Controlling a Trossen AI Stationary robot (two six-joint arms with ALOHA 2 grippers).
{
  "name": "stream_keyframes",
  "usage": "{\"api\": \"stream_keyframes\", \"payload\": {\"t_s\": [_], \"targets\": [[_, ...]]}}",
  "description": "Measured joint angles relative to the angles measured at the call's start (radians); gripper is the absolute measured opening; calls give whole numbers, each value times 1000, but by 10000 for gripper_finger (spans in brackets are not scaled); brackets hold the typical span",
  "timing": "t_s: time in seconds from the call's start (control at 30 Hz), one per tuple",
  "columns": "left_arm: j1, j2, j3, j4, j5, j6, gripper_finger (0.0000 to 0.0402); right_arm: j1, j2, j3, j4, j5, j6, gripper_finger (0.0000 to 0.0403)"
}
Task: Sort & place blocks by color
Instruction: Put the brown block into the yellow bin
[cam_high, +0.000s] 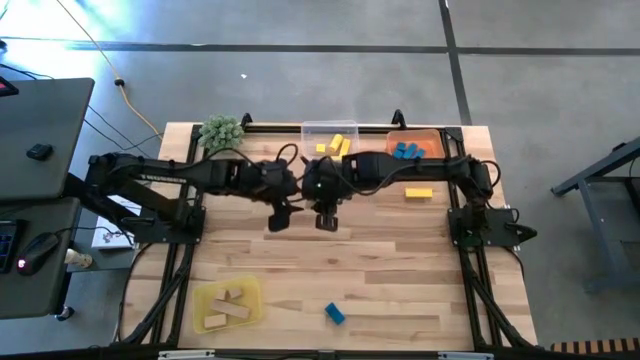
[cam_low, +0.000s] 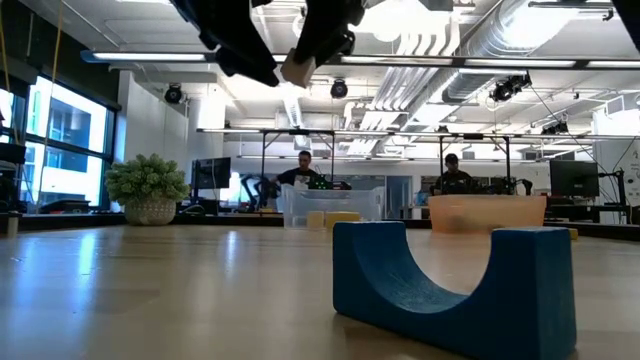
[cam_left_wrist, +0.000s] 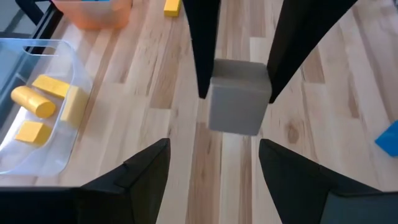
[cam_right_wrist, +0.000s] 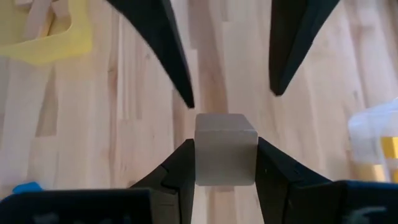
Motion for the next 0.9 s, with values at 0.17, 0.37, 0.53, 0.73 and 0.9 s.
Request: {"api": "stream_keyframes", "payload": {"t_s": [0.17, 0.37, 0.53, 0.73, 0.9], "targets": [[49, 0, 0, 15, 53, 16, 236, -25, 0, 17, 0, 0, -21, 103], [85, 0, 0, 17, 108, 34, 236, -51, 0, 18, 4, -12, -22, 103], [102, 0, 0, 50, 121, 34, 236, -57, 0, 18, 33, -19, -42, 103], [123, 0, 0, 87, 158, 34, 236, -62, 0, 18, 46, -19, -48, 103], [128, 0, 0, 87, 157, 34, 236, -73, 0, 18, 47, -19, -48, 103]]}}
